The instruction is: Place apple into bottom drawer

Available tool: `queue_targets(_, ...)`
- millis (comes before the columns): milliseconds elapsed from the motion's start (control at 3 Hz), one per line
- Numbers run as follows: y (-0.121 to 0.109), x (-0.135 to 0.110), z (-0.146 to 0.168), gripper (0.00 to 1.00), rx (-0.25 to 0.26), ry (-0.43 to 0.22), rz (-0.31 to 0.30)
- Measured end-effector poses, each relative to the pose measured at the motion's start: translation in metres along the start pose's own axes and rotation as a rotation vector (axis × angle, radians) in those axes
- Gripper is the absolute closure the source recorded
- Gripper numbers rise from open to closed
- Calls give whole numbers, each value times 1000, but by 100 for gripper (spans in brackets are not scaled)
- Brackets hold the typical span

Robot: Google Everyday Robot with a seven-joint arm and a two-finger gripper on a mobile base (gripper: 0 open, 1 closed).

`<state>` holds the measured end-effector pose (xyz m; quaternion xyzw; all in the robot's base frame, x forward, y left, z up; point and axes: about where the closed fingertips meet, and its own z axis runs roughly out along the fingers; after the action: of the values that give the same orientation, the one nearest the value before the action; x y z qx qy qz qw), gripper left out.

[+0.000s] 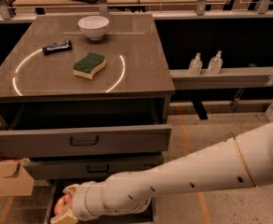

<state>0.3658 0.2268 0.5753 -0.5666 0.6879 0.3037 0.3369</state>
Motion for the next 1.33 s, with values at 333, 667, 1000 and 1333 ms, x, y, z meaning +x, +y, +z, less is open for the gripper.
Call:
queue_targets(333, 0, 0, 0, 100, 0, 0, 0)
queue_targets(667, -14, 24, 4, 100, 30, 55, -34)
queue_targets(1000, -27, 44, 18, 100, 18, 80, -142)
queue_targets(1333, -47, 65, 29, 100, -6, 0, -256)
